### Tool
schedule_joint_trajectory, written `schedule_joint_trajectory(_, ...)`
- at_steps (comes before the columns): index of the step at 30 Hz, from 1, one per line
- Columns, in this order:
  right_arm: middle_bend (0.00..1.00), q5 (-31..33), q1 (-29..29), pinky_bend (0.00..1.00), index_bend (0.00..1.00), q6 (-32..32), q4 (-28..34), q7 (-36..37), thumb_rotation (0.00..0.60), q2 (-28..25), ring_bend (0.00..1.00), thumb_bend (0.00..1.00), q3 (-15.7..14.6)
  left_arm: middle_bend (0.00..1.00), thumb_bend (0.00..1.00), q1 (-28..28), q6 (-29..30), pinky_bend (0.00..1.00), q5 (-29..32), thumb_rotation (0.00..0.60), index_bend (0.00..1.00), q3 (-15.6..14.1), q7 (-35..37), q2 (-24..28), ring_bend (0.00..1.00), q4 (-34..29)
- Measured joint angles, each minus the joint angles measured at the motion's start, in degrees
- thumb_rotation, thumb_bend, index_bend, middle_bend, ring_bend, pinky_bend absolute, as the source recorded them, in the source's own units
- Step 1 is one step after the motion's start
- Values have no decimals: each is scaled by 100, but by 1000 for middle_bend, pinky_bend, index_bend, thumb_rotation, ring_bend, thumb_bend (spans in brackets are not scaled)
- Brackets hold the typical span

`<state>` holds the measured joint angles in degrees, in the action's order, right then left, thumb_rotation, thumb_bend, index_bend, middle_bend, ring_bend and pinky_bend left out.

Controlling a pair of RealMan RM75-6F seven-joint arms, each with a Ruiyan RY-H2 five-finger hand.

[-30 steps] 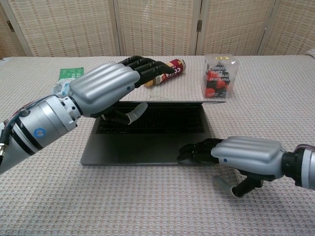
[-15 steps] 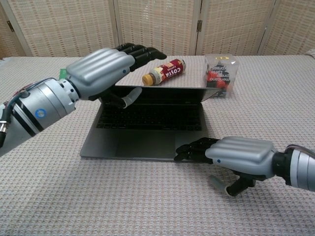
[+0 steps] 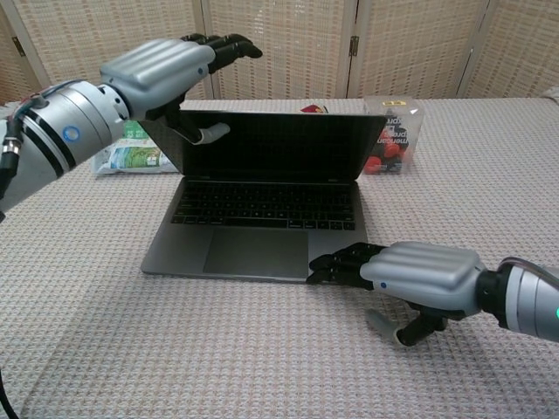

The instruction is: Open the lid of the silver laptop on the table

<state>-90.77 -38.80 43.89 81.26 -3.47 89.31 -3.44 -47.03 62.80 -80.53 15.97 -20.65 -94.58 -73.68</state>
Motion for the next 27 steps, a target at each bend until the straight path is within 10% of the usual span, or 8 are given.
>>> schedule_joint_trajectory(27, 0, 224, -122, 0, 0, 24, -104, 17, 600, 88, 46, 737, -14, 3, 390, -608, -636, 0, 1760, 600, 0, 870, 427, -69, 0, 1103)
